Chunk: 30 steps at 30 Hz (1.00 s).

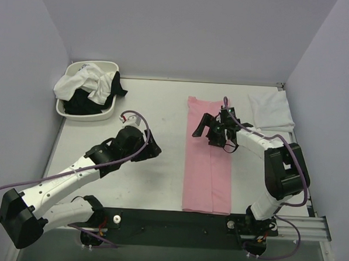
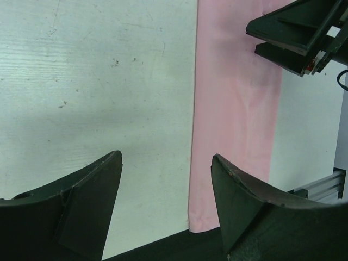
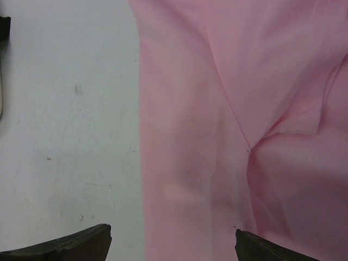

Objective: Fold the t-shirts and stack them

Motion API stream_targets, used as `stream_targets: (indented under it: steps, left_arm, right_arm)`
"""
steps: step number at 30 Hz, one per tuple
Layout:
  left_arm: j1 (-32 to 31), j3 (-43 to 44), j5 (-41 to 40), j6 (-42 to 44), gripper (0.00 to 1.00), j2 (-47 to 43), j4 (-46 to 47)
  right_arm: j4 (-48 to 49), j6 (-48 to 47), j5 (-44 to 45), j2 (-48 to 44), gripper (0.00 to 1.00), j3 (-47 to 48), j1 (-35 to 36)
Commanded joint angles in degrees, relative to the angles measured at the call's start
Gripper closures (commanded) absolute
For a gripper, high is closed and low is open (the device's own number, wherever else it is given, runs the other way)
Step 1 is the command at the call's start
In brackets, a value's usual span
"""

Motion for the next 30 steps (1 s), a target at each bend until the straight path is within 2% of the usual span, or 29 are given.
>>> stream_targets:
  steps: [1, 10, 15, 22, 30]
  left_arm:
    - [1.89, -0.05, 3.65, 1.61, 0.24, -0.93, 0.81]
    - [2.68, -0.49, 4.26, 1.61, 0.24, -0.14, 1.96]
    - [2.94, -0.40, 4.26, 1.78, 0.24, -0.31, 1.78]
    - [3.73, -0.23, 4.79, 2.40, 0.24, -0.14, 1.34]
    - [4.70, -2.68, 5.32, 2.57, 0.24, -0.31, 2.22]
  right_arm:
    - [3.14, 1.39, -0.43, -1.96, 0.00, -3.53, 0.46]
    - [5.60, 1.56, -1.22, -0.30, 0.00, -7.05, 0.99]
    - [7.88, 3.23, -0.43, 3.65, 0.00, -6.62, 2.57]
    - [9.20, 5.70, 1.41, 10.94, 0.00, -0.56, 5.12]
    - [3.58, 3.94, -0.96, 20.79, 0.00, 13.15, 5.82]
